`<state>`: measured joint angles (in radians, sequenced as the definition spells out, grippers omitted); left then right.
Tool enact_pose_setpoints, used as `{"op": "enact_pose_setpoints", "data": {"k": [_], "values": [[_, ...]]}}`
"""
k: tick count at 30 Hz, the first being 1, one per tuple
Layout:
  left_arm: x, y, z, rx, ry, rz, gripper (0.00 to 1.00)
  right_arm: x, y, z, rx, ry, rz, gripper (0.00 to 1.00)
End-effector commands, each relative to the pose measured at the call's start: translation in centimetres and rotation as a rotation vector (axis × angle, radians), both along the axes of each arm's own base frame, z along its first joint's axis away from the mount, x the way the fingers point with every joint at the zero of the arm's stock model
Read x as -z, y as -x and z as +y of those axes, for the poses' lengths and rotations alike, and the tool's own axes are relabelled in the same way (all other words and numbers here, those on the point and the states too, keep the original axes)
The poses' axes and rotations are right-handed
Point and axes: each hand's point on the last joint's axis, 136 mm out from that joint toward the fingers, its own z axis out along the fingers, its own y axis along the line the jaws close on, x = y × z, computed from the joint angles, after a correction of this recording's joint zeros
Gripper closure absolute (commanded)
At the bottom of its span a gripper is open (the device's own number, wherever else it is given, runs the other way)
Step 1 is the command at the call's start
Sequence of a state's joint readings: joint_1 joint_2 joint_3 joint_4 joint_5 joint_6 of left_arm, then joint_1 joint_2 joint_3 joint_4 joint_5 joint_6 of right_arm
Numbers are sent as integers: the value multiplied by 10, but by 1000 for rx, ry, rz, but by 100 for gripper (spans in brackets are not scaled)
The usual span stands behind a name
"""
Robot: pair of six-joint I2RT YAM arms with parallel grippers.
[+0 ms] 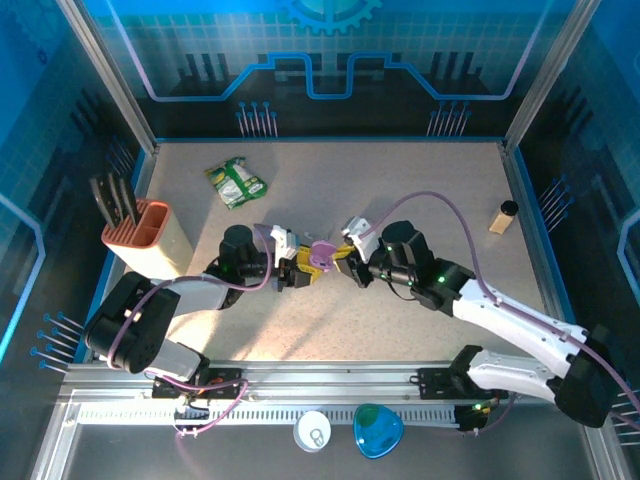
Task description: Insert the wireless bluetooth earbuds into the charging case
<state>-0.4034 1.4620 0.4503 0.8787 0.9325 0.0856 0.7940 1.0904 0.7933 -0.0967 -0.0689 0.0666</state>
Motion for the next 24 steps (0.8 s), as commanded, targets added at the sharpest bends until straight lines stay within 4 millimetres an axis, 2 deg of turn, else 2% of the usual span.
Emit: {"op": "enact_pose_setpoints", "data": {"k": [1, 9, 21, 24], "values": [[-20, 5, -4, 47, 29, -64, 63, -8, 2, 12, -54, 19, -42, 82], [-25, 10, -6, 65, 49, -68, 63, 4, -5, 19, -52, 60, -26, 83], [-28, 4, -5, 33, 59, -85, 63, 23, -5, 16, -56, 127, -1, 84], [-30, 4, -5, 34, 68, -88, 63, 20, -5, 17, -57, 120, 0, 80]]}}
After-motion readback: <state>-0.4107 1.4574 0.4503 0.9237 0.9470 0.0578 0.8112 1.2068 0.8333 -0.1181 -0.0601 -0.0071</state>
